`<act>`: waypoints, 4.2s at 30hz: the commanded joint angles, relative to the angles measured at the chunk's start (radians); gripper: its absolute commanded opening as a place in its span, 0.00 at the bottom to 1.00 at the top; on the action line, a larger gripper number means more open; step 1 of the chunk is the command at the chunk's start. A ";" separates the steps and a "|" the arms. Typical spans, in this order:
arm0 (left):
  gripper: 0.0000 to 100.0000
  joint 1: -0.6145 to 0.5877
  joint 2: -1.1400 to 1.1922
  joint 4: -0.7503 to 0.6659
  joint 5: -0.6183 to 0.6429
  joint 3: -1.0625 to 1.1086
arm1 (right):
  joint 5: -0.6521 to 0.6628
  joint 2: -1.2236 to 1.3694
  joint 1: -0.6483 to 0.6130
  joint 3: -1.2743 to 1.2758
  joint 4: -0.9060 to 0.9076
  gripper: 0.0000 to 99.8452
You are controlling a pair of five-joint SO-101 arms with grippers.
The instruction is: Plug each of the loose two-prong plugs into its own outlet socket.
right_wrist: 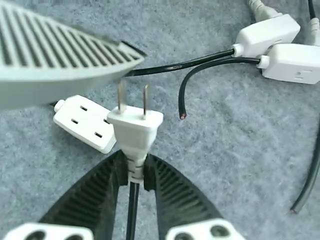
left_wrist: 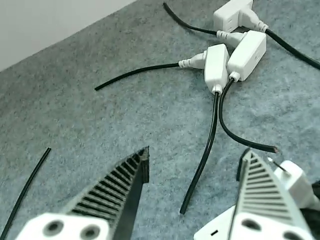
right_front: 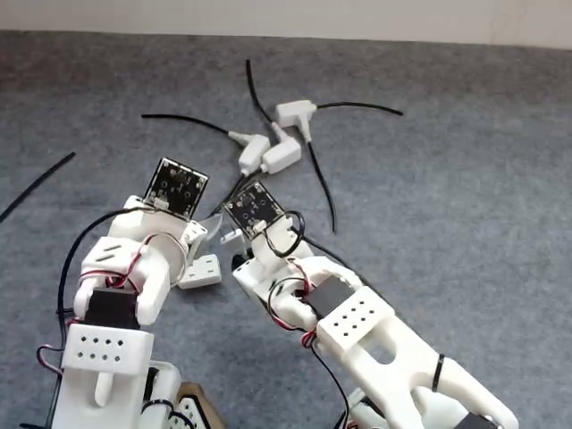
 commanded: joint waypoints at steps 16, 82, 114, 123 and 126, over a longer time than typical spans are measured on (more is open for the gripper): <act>0.29 0.094 0.062 -0.098 0.038 0.127 | 0.006 -0.042 -0.041 -0.117 0.110 0.01; 0.29 -0.696 0.147 -0.186 -0.091 0.117 | -0.252 1.214 -0.125 -1.860 1.254 0.01; 0.29 -0.742 0.153 -0.267 -0.095 0.225 | -0.427 1.043 -0.156 -1.564 1.254 0.01; 0.29 -0.743 0.153 -0.265 -0.095 0.226 | -0.431 1.056 -0.186 -1.612 1.254 0.01; 0.29 -0.742 0.153 -0.265 -0.095 0.236 | -0.430 1.056 -0.186 -1.679 1.256 0.01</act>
